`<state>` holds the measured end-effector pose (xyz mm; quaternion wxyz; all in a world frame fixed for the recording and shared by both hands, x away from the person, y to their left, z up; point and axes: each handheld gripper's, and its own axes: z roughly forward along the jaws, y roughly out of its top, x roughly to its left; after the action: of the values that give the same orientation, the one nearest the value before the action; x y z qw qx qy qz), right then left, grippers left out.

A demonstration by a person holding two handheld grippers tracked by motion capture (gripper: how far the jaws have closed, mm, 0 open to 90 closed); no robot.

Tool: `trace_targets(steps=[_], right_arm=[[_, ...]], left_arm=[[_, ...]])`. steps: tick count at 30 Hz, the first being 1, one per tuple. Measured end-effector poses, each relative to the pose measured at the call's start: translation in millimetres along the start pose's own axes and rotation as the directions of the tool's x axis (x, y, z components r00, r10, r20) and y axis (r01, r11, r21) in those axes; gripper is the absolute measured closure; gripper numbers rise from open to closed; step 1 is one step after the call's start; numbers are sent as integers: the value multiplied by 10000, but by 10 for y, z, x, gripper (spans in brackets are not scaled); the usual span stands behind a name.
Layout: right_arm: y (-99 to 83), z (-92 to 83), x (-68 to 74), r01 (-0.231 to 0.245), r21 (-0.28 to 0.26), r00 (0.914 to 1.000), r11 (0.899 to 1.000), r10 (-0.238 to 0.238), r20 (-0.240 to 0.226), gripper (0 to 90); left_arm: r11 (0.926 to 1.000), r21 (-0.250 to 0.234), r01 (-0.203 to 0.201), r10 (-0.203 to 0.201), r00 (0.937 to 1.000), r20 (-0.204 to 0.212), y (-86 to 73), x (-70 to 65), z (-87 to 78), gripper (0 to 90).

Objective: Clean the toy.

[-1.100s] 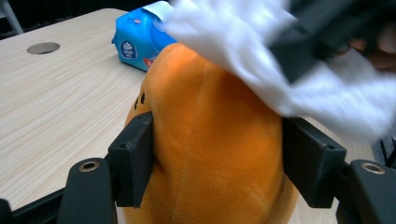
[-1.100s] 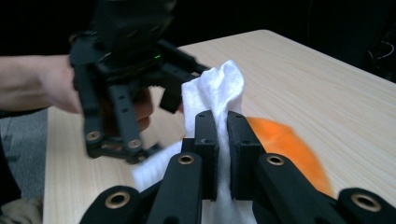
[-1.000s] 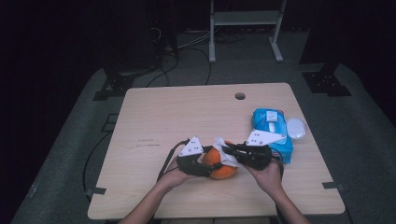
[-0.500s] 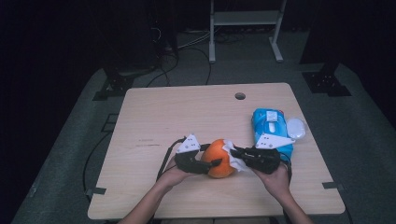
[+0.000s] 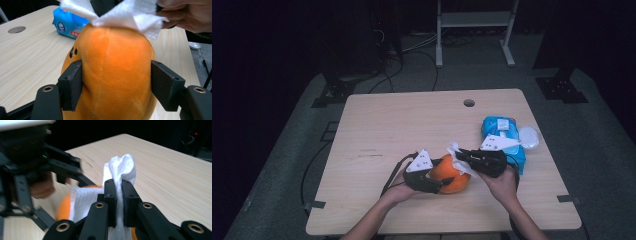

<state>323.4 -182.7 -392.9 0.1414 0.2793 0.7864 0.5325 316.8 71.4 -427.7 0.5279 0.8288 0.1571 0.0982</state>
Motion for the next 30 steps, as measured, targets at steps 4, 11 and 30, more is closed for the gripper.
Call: trace_targets(steps=[4, 11, 30], right_arm=[[-107, -78, -55, -180, 248, 9998, 9995, 179, 66, 830], [-184, -154, -43, -253, 426, 9992, 9988, 266, -310, 830], [0, -55, 186, 900, 256, 9955, 9956, -892, -310, 831]], left_arm=[[9996, -112, 243, -239, 9993, 293, 2, 40, -36, 240], [9996, -25, 289, -288, 9980, 566, -28, 20, -24, 251], [9996, 28, 280, -281, 9991, 313, 3, -40, 30, 287]])
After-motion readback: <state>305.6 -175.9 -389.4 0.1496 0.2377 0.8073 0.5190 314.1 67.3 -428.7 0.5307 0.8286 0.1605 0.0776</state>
